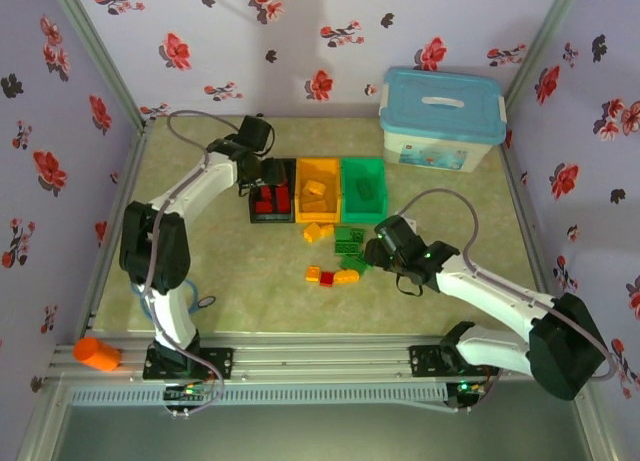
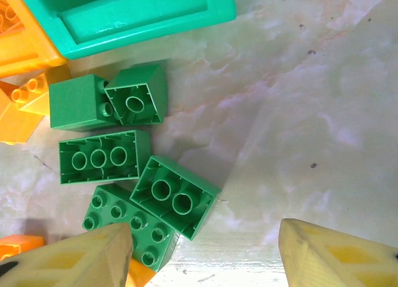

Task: Sort the legos into containers by color
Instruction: Place the lego in the container, then pick up the lego from the bottom-center of the table.

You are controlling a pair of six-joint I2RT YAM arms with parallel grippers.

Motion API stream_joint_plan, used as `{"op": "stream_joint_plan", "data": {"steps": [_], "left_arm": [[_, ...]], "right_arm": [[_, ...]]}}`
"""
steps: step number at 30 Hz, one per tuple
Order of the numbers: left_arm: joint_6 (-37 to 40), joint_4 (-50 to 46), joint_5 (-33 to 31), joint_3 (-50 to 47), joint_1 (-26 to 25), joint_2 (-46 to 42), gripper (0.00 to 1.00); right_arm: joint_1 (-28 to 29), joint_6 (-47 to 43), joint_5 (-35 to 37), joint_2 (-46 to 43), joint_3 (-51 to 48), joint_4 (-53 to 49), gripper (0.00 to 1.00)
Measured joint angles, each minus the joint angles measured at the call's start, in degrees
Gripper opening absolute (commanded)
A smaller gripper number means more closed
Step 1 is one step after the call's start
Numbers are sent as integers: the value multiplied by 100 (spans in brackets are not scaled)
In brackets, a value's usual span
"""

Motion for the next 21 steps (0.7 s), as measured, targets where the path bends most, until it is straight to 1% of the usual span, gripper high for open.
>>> {"op": "stream_joint_plan", "data": {"steps": [8, 11, 12, 15, 21], "left_arm": [[-179, 299, 92, -1392, -76, -1473, 64], [-247, 422, 101, -1558, -85, -1720, 65], [-271, 667, 107, -1801, -105, -1869, 65], [-365, 649, 118, -2455, -210, -2380, 65], [-509, 750, 138, -3226, -437, -2879, 65]], "right_arm": [[0, 2, -28, 245, 24, 26, 69], [0, 2, -52, 291, 44, 22, 70], [0, 0, -74, 356, 111, 4, 70], [7, -2, -138, 634, 400, 26, 69], [219, -24, -151, 979, 763, 44, 69]]}}
